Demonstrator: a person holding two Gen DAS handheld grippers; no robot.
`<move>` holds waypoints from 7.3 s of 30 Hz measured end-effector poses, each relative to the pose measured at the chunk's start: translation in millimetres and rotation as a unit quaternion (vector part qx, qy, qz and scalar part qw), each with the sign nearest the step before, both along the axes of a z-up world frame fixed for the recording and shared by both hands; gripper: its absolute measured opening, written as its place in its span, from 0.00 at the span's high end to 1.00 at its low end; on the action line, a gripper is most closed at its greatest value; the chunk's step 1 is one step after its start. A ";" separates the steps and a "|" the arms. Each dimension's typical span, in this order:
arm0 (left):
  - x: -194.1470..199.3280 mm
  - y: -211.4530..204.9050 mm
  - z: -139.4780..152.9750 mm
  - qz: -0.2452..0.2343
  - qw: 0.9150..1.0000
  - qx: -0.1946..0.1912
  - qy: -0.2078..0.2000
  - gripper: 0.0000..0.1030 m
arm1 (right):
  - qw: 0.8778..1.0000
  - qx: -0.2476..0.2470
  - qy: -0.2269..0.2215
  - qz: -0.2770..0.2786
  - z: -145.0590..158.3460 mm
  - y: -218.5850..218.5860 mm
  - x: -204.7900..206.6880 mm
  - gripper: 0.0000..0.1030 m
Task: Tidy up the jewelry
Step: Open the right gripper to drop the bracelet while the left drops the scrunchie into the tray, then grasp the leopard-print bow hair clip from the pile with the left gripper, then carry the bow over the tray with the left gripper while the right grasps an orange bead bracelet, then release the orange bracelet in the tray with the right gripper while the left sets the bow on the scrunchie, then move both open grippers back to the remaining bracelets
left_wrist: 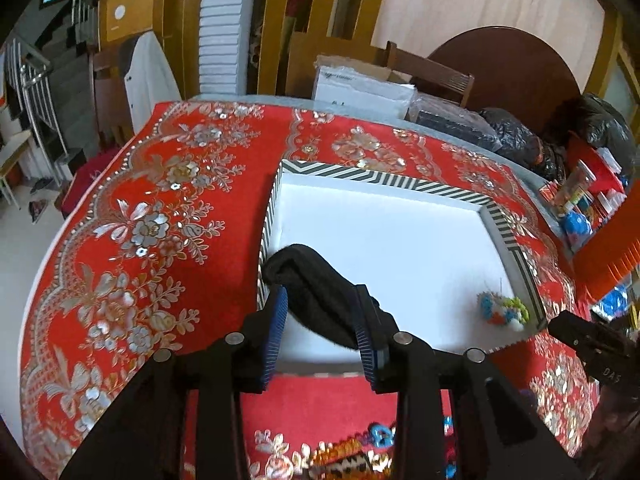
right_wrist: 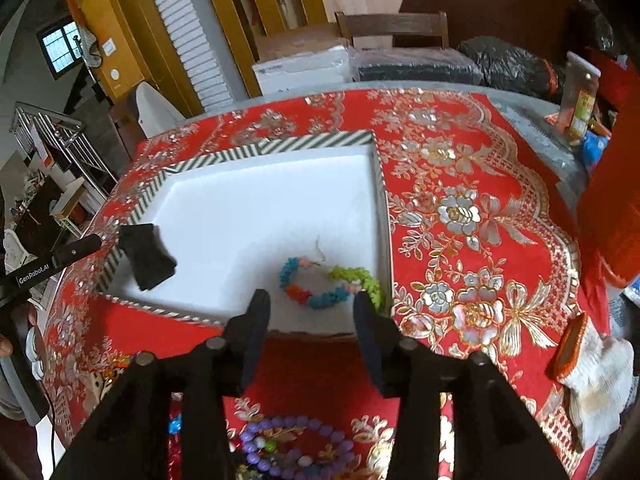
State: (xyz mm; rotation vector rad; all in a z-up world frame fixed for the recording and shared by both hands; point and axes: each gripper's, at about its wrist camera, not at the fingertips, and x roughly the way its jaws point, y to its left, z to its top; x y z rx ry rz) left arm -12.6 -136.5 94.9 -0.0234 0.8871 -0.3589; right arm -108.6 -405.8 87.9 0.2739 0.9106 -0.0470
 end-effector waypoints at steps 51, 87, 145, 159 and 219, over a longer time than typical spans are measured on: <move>-134.7 34.5 -68.0 -0.026 0.985 -0.091 0.143 0.77 | 0.982 0.024 0.028 0.187 -17.2 122.8 -19.9 0.46; -125.1 42.9 -14.0 -0.030 0.996 -0.076 0.039 0.97 | 0.984 0.041 -0.080 0.153 61.8 78.7 -35.5 0.91; 96.1 -40.3 -36.1 0.016 0.999 -0.010 0.048 0.97 | 0.998 -0.031 0.049 -0.003 -29.3 -29.0 105.1 0.91; 90.5 -21.1 -39.6 0.026 0.999 -0.030 0.037 0.74 | 0.997 -0.062 0.051 0.015 -41.2 -17.3 82.9 0.63; -127.7 -13.6 -13.0 -0.061 0.998 -0.014 0.012 0.74 | 1.000 0.009 -0.020 0.018 5.9 16.7 -115.8 0.44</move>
